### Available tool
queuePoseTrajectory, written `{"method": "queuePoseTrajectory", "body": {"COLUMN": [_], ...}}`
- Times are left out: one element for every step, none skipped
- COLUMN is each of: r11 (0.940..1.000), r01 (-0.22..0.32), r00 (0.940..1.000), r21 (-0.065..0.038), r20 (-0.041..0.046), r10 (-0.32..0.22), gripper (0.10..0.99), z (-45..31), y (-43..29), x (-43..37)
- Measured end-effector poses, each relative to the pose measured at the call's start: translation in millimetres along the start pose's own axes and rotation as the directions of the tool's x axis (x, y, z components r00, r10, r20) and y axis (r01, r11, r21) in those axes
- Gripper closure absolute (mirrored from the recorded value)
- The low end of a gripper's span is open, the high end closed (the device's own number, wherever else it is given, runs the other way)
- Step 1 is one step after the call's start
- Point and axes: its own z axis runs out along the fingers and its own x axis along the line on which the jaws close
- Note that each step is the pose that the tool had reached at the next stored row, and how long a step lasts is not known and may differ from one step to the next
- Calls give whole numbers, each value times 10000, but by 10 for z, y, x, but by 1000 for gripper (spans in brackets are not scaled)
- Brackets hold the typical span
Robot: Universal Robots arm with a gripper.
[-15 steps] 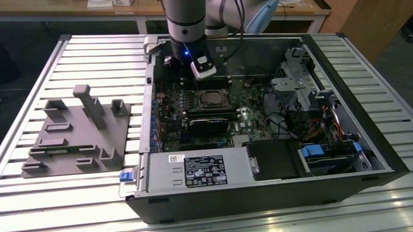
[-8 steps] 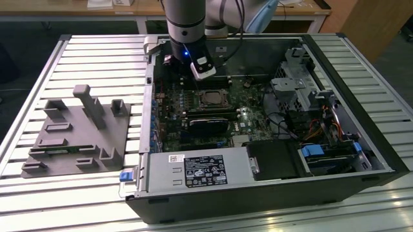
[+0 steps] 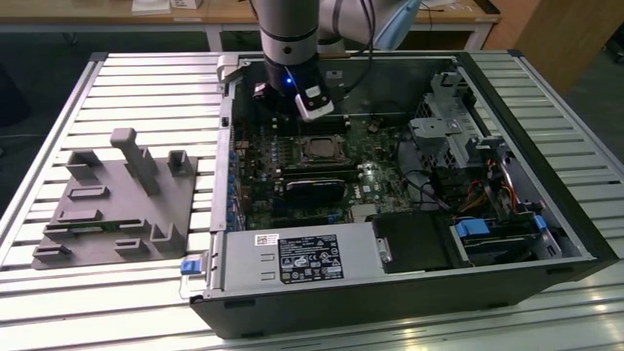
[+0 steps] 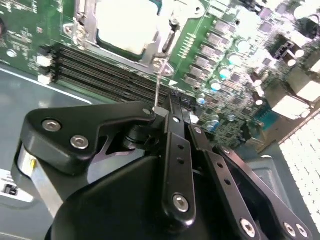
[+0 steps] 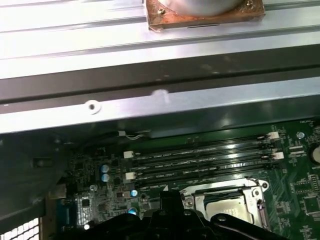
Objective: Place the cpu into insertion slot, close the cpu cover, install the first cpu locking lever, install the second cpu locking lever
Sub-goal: 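Install the first cpu locking lever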
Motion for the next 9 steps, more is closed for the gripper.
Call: {"method": "queuePoseTrajectory", "body": {"r11": [10000, 10000, 10000, 10000, 10000, 10000, 10000, 10000, 10000], "r01": [0, 0, -1, -2, -3, -3, -3, -5, -5], "r00": [10000, 10000, 10000, 10000, 10000, 10000, 10000, 10000, 10000], "r21": [0, 0, 1, 1, 2, 2, 3, 3, 3], "r20": [-2, -4, -7, -10, -12, -15, -17, -19, -21], "r10": [0, 0, 1, 2, 3, 3, 3, 5, 5], "gripper": [980, 980, 980, 980, 980, 980, 980, 980, 980], "z": [2, 3, 5, 7, 8, 10, 12, 14, 16], "y": [3, 7, 11, 15, 19, 22, 26, 30, 34], "x": [-24, -49, -76, -104, -131, -160, -187, -216, -244]}}
